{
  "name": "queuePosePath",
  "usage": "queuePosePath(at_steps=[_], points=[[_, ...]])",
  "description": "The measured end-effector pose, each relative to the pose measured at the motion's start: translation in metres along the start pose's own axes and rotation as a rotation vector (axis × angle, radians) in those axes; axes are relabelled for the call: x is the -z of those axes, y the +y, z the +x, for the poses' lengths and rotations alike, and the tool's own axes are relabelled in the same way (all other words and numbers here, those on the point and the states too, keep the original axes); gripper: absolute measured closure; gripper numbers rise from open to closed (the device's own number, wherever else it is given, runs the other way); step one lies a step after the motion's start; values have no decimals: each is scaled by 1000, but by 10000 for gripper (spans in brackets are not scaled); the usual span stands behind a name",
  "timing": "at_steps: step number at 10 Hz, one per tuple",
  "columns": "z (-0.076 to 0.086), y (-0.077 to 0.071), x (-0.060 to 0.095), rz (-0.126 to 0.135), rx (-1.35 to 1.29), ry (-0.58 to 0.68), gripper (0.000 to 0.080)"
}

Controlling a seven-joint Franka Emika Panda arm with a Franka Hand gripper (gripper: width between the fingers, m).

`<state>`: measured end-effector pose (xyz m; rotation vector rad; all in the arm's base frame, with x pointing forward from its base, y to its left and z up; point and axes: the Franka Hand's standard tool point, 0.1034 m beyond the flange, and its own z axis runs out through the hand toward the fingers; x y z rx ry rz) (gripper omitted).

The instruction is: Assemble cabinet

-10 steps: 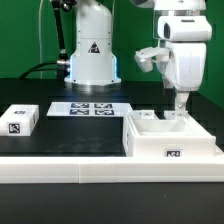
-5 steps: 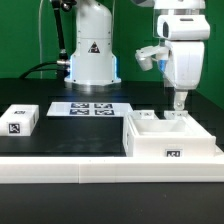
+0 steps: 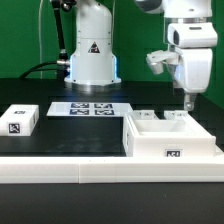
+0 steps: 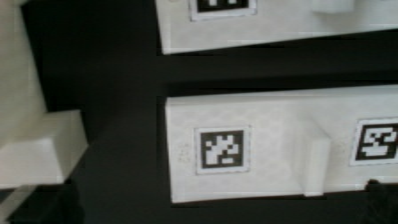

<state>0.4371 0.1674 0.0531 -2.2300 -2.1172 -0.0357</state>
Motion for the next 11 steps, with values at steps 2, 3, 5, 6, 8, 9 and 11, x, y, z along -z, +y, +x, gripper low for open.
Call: queuePosePath(at_steps=[2,3,5,6,8,9,11], points=[[1,-2,-5,1,4,6,2],[1,-2,-5,1,3,6,2],[-9,0,-9,1,5,9,2],[-10,-5,-16,4,1,16,2],[-5,-16,-28,-6,5,38,2],[-3,-19,-34,-13,4,49,2],[0,-23,-42,-36,-4,76,2]])
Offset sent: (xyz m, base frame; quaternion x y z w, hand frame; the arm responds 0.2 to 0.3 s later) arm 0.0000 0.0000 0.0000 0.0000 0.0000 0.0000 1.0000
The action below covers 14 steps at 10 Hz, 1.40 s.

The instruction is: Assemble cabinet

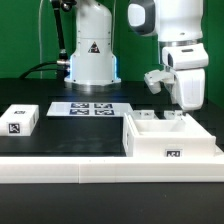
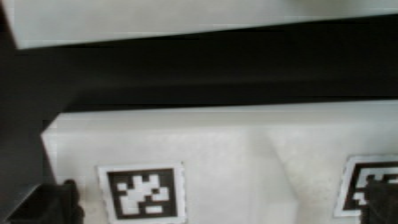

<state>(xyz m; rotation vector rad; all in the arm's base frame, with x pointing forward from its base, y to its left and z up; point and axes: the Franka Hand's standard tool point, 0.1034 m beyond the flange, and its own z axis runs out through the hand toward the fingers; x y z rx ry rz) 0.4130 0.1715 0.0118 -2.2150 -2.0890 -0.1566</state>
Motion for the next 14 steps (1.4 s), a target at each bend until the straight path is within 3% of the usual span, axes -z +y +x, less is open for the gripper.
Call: queuePosePath(at_steps=[3,5,6,7,8,14], points=[[0,0,0,-2,-5,1,11],[0,0,0,-2,-7,1,337],[0,0,0,-2,-8,1,337],[-1,0,0,-2,-9,1,551],[-1,0,0,-2,-9,1,713],[-1,1,0,-2,-9,1,731]])
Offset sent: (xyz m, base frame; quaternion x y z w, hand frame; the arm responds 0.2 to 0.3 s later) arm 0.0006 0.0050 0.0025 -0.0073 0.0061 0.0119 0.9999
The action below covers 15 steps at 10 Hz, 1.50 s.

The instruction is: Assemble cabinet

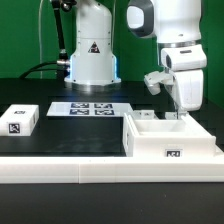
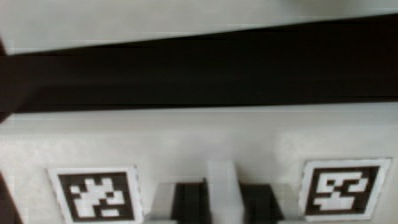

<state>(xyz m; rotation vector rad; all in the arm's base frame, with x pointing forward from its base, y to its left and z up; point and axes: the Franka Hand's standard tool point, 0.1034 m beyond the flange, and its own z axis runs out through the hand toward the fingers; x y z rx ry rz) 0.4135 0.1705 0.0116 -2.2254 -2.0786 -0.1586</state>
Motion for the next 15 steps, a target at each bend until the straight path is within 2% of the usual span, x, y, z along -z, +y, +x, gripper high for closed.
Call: queuePosePath(at_steps=[1,5,6,9,12,15], points=[[-1,0,1,3,-1,-4,731],[-15,11,37,5,1,-58,731],[-21,16,44,-3,2,-64,731],[-43,25,49,-12,-10,-66,730],[-44,24,47,-8,-16,-67,729],[-49,36,52,-18,-19,-68,729]])
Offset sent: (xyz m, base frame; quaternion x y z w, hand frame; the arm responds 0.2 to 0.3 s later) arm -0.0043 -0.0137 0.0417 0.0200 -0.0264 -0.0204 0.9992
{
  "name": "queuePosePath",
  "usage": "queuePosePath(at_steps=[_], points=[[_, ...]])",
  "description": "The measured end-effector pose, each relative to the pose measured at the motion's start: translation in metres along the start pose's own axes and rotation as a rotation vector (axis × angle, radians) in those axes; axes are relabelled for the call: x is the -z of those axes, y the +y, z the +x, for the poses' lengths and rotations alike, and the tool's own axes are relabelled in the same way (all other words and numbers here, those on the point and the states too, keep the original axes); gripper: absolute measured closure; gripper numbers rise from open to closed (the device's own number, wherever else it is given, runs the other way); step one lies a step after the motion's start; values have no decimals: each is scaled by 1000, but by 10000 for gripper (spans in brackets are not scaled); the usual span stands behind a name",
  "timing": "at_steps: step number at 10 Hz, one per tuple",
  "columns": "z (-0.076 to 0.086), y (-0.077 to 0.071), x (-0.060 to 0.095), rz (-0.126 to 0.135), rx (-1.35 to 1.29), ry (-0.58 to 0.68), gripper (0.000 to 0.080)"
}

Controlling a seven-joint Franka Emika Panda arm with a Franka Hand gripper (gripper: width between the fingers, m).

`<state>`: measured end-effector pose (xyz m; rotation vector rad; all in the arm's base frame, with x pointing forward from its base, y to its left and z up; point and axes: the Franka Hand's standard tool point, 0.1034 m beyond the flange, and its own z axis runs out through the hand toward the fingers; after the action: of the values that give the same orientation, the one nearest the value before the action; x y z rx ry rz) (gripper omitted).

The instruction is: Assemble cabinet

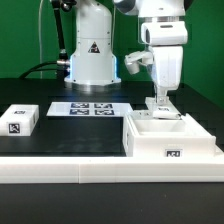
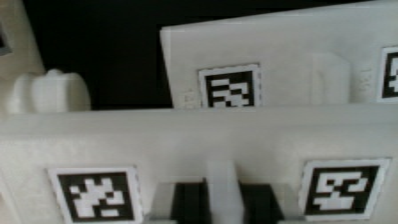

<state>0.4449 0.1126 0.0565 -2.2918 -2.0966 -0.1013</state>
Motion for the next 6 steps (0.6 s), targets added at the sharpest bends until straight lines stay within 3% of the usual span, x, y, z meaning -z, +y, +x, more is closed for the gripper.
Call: queuePosePath(at_steps=[6], points=[[1,4,1,-2,-3,1,729]])
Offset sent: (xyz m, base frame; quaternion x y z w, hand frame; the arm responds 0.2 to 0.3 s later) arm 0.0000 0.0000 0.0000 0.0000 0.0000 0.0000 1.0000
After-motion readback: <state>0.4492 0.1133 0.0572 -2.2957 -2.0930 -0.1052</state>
